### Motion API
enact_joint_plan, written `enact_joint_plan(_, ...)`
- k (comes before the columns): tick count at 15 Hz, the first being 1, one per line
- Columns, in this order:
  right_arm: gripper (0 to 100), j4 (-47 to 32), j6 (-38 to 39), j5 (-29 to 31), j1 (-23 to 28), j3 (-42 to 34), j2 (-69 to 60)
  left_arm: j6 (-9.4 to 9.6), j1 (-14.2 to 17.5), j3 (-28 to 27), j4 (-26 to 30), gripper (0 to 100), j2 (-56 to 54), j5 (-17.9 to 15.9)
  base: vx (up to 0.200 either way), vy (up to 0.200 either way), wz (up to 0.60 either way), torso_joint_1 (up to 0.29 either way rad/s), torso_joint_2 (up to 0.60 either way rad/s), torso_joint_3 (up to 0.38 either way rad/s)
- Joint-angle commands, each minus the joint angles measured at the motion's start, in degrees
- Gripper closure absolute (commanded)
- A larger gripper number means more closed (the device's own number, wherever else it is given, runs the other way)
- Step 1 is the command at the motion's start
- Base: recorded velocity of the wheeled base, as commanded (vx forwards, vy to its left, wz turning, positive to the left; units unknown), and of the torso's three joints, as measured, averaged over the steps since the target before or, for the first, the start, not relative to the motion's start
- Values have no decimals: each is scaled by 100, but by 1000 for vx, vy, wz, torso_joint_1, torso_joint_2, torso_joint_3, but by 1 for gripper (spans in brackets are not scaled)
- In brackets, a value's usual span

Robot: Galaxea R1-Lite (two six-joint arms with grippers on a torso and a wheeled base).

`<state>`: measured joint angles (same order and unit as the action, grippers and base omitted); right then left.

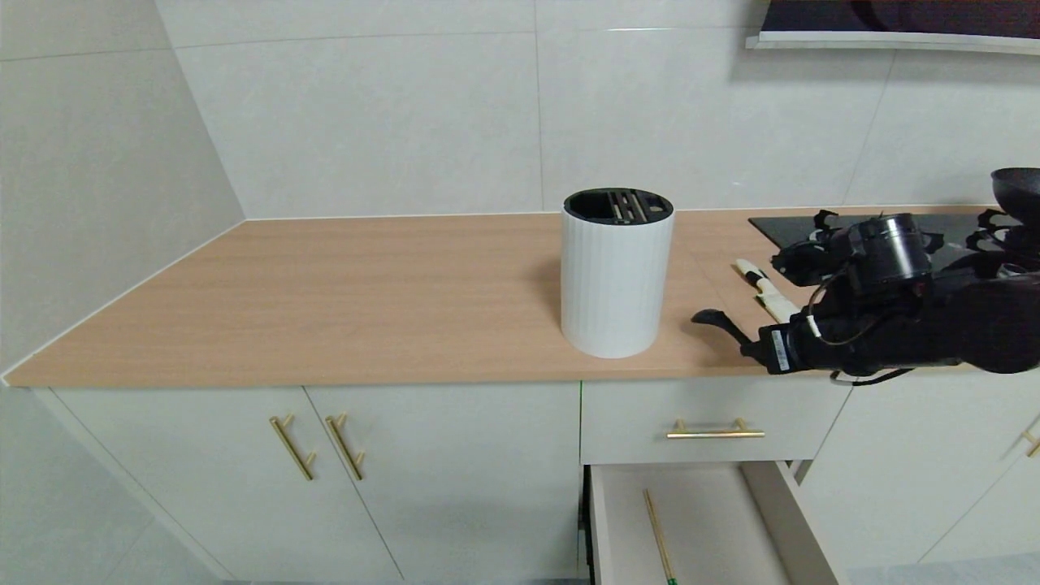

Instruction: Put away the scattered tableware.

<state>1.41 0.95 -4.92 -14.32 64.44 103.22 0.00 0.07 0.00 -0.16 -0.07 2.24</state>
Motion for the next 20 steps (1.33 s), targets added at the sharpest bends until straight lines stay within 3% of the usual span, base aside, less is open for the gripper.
enact_joint_plan(1, 100, -897, 371, -17, -211, -133, -1603, 0, 1, 0, -2, 0, 7, 4, 0, 0, 0, 0, 0, 0)
enact_joint_plan(6, 100, -2145, 837, 27, -554, -318, -2763, 0, 1, 0, -2, 0, 7, 4, 0, 0, 0, 0, 0, 0)
enact_joint_plan(15, 100, -1697, 933, 27, -572, -1355, -2833, 0, 1, 0, -2, 0, 7, 4, 0, 0, 0, 0, 0, 0)
enact_joint_plan(20, 100, -1592, 933, 79, -545, -1531, -2491, 0, 1, 0, -2, 0, 7, 4, 0, 0, 0, 0, 0, 0)
